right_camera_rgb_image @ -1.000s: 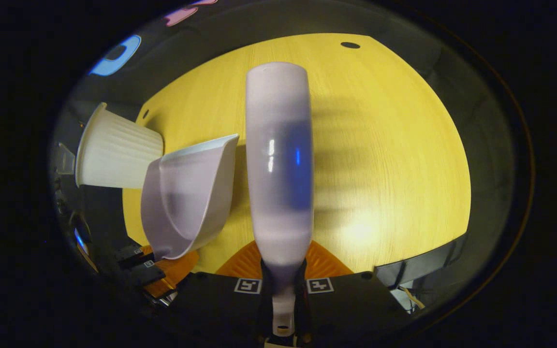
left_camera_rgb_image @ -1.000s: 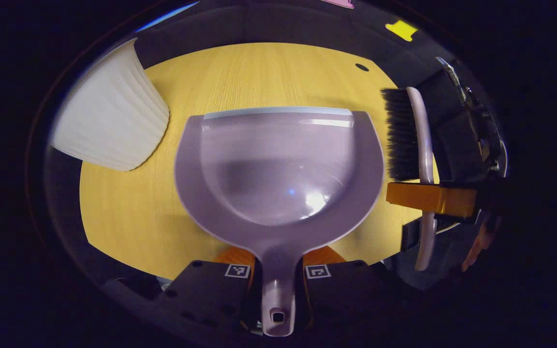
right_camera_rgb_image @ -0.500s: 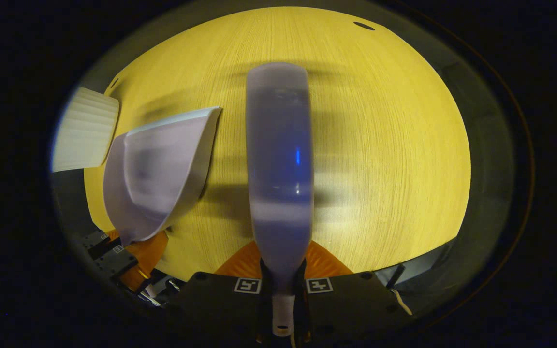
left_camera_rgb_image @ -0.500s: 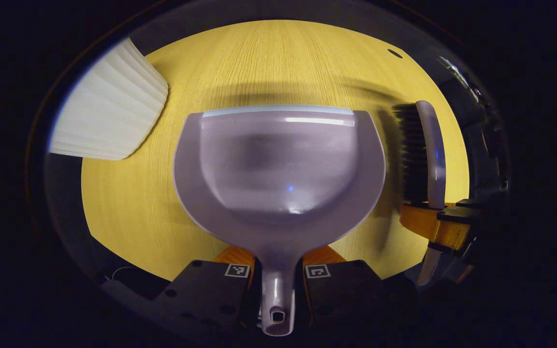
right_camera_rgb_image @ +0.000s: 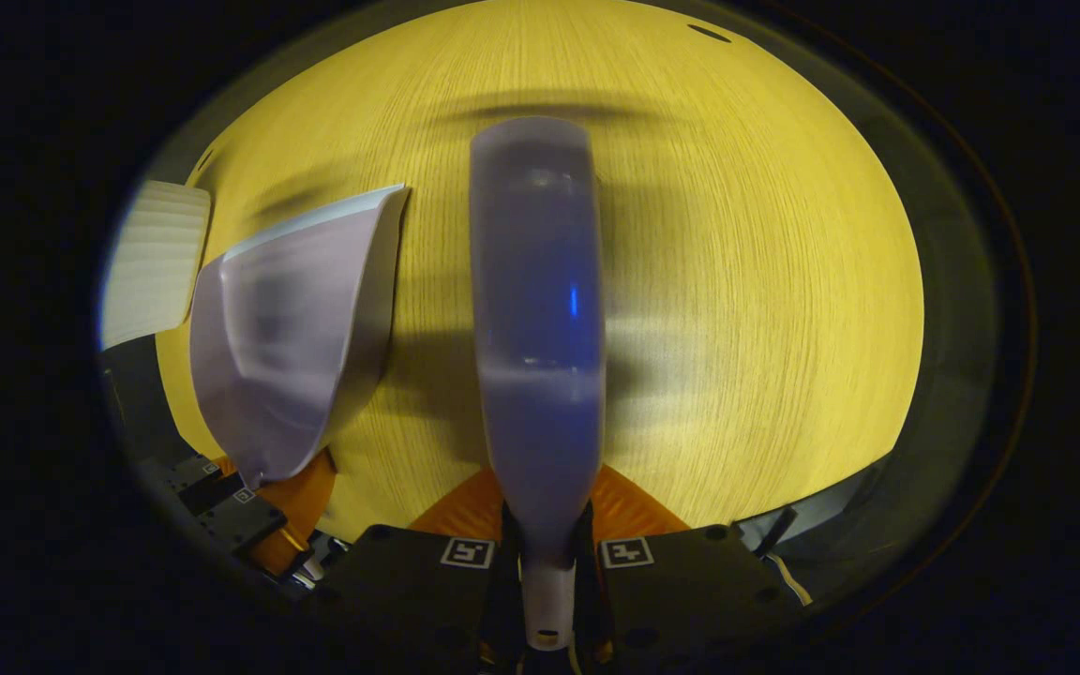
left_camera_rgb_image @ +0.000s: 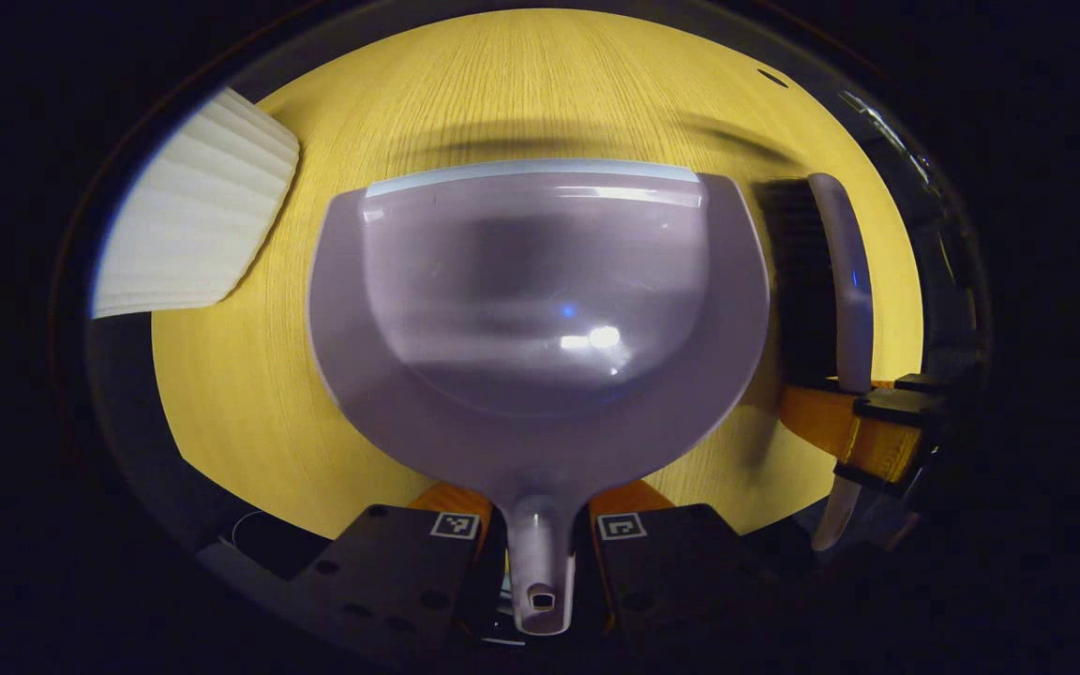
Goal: Pick up the small broom and dustpan from the desktop, sweep the trash into the dustpan with the broom, and then empty the trash into the garbage bin.
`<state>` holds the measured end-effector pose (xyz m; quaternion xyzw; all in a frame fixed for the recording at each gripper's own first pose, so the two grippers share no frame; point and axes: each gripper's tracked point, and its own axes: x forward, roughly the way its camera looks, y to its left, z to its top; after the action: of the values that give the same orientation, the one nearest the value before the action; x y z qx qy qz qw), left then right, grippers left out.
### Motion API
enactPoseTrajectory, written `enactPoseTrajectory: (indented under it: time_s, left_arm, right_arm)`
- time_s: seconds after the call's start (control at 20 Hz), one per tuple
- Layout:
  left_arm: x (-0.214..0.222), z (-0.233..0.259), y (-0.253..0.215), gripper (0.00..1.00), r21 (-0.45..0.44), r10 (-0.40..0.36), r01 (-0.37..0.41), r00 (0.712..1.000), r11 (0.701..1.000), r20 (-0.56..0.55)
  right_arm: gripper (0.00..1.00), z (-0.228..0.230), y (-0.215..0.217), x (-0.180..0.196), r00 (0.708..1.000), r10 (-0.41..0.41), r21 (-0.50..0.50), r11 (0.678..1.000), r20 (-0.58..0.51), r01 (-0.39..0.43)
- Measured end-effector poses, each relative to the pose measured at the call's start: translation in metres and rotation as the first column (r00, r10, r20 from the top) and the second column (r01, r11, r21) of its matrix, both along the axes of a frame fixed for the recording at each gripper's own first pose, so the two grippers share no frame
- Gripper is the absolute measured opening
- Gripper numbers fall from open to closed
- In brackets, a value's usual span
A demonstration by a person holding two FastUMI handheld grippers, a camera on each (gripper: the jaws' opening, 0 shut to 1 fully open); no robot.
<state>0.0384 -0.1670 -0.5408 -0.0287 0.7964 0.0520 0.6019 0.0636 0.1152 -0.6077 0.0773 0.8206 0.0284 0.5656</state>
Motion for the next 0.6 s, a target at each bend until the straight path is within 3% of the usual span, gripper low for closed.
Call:
enactPoseTrajectory:
  time_s: [0.05, 0.15, 0.2, 0.25, 0.3, 0.6]
  left_arm:
    - [-0.001, 0.003, -0.001, 0.32, 0.004, 0.001, -0.001, 1.0, 1.0, -0.013]
    - [-0.003, 0.0, -0.005, 0.55, -0.007, -0.001, 0.001, 1.0, 1.0, -0.016]
    - [-0.007, 0.003, -0.008, 0.72, -0.011, 0.004, -0.004, 1.0, 1.0, -0.023]
    - [-0.008, 0.002, -0.009, 0.77, -0.011, 0.012, -0.012, 1.0, 1.0, -0.027]
    - [-0.01, 0.003, -0.009, 0.82, -0.009, 0.014, -0.014, 0.999, 1.0, -0.032]
    - [-0.007, 0.014, -0.01, 0.83, 0.013, 0.007, -0.007, 1.0, 1.0, 0.003]
  right_arm:
    - [0.28, -0.001, 0.001, -0.002, 1.0, 0.0, 0.004, 1.0, -0.006, 0.0]
    - [0.39, -0.001, 0.001, -0.003, 1.0, 0.014, -0.001, 1.0, -0.001, -0.014]
    - [0.55, 0.001, 0.001, -0.002, 1.0, 0.014, 0.0, 1.0, 0.0, -0.014]
    - [0.64, 0.002, -0.001, -0.003, 1.0, 0.015, -0.004, 1.0, 0.002, -0.015]
    - [0.97, 0.005, -0.004, -0.001, 1.0, 0.019, -0.01, 1.0, 0.003, -0.018]
    - [1.0, 0.01, -0.006, 0.0, 0.999, 0.011, -0.013, 1.0, 0.035, -0.011]
